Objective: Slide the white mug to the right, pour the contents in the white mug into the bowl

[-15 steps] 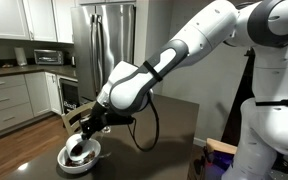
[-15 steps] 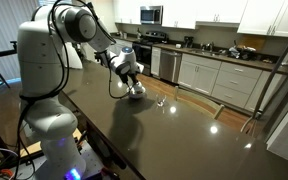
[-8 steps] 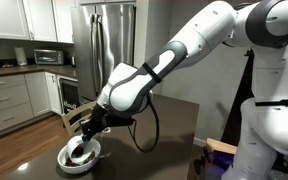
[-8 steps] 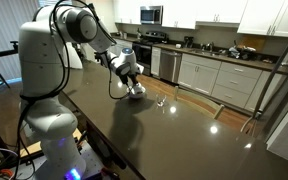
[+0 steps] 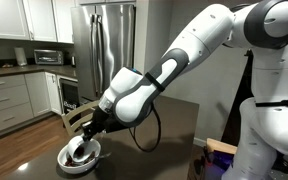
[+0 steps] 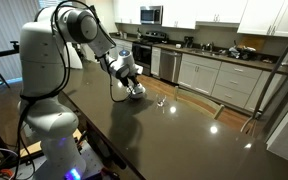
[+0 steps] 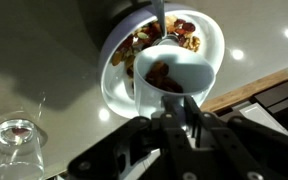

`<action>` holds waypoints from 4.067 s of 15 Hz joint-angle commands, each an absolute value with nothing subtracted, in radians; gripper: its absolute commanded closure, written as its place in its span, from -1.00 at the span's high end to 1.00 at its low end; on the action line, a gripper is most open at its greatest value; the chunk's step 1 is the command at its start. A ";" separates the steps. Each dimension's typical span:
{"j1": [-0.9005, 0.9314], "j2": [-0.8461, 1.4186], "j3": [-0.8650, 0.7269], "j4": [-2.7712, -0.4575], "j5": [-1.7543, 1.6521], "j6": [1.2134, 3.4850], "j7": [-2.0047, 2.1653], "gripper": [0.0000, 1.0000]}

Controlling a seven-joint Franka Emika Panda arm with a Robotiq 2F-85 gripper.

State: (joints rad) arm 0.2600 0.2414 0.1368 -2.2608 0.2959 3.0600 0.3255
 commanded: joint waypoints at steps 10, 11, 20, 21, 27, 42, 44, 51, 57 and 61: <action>0.462 0.244 -0.070 -2.308 0.228 3.184 0.352 -0.69; 0.463 0.244 -0.071 -2.308 0.228 3.184 0.352 -0.69; 0.523 0.239 -0.124 -2.326 0.207 3.228 0.359 -0.87; 0.536 0.239 -0.134 -2.328 0.206 3.237 0.357 -0.87; 0.640 0.247 -0.227 -2.346 0.214 3.323 0.344 -0.87; 0.847 0.254 -0.394 -2.403 0.245 3.491 0.316 -0.87; 0.868 0.255 -0.416 -2.401 0.249 3.500 0.310 -0.87; 1.001 0.255 -0.571 -2.335 0.256 3.454 0.296 -0.87; 0.996 0.262 -0.568 -2.356 0.233 3.452 0.335 -0.69; 1.001 0.265 -0.571 -2.360 0.235 3.455 0.332 -0.87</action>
State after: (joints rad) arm 0.9967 0.2632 -0.5680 -2.3606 0.2326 3.4504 0.3347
